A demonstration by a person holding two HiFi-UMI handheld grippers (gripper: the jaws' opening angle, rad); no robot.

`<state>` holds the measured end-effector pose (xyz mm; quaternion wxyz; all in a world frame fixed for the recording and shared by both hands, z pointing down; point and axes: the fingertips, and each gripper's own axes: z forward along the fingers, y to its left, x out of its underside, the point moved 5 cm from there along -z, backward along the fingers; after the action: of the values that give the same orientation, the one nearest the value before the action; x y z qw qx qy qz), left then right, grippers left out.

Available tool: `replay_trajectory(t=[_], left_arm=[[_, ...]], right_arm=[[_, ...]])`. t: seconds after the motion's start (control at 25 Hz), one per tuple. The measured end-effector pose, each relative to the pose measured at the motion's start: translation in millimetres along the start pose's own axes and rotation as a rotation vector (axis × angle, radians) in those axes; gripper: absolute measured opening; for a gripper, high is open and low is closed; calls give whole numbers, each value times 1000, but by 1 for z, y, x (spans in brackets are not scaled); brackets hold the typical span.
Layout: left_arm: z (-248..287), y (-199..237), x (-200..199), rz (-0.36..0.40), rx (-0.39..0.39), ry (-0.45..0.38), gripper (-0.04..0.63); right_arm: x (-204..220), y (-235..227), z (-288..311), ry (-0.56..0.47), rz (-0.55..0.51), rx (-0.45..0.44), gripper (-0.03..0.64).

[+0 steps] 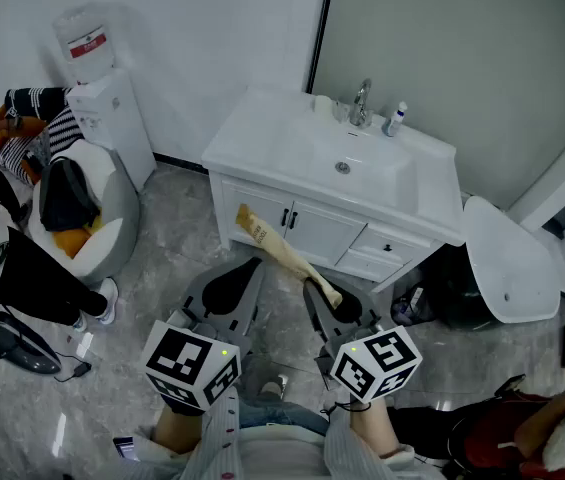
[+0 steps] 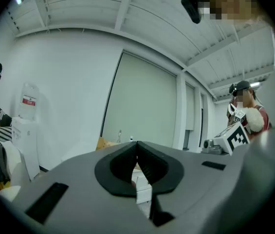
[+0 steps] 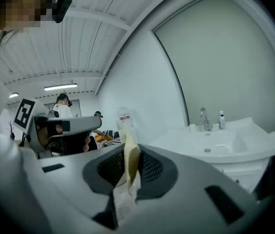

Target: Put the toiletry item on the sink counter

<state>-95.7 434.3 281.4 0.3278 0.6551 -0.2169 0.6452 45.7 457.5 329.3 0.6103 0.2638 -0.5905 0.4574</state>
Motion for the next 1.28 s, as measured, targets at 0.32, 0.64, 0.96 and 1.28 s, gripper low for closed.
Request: replay_trajectory(t=[0.32, 0.64, 0.96, 1.28], left_arm=[[-11, -23, 7, 6, -17, -3, 17], [-21, -34, 15, 1, -50, 8, 17], [-8, -14, 24, -22, -62, 19, 17], [38, 47, 14, -29, -51, 24, 17]], right_arm=[[5, -4, -27, -13, 15, -1, 54], [17, -9, -45, 1, 43, -7, 54], [24, -20, -28, 28, 65, 2, 54], [11, -43, 39, 38, 80, 13, 55]])
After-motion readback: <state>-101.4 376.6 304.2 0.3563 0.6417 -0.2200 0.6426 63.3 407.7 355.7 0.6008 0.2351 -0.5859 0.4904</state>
